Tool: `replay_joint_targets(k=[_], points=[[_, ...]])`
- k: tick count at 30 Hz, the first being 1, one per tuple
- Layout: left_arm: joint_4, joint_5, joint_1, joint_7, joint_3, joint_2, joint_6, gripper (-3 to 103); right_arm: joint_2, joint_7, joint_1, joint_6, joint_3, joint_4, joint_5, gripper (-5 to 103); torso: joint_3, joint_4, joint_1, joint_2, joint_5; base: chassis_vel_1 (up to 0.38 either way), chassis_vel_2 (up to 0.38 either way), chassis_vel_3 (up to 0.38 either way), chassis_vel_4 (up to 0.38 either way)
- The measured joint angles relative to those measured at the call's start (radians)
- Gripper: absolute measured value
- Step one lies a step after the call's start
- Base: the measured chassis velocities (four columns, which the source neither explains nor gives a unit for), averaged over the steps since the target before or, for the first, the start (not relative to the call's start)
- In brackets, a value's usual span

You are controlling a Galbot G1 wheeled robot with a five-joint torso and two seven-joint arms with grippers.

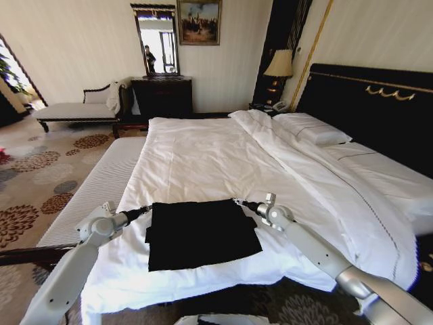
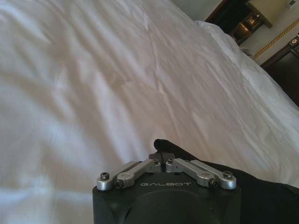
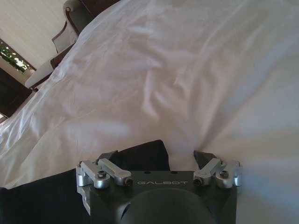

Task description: Fold the clothes on the bed.

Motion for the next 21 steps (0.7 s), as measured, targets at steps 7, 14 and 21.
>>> replay_joint_targets(k=[7, 14, 21], points=[[0.005, 0.003, -0.006, 0.001, 0.005, 0.004, -0.002, 0, -0.002, -0.073, 0.001, 0.027, 0.001, -0.014, -0.004, 70, 0.0, 0.0002, 0.0, 0.0, 0.0001, 0.0, 0.0, 0.0, 0.0], [0.01, 0.017, -0.013, 0.003, 0.013, 0.003, -0.007, 0, -0.012, -0.122, -0.004, 0.036, 0.011, -0.019, -0.002, 42, 0.0, 0.0002, 0.0, 0.0, 0.0001, 0.0, 0.0, 0.0, 0.0], [0.011, 0.024, -0.015, 0.003, 0.016, 0.003, -0.009, 0, -0.024, -0.177, -0.026, 0.034, 0.023, -0.003, -0.009, 20, 0.0, 0.0002, 0.0, 0.0, 0.0002, 0.0, 0.0, 0.0, 0.0]])
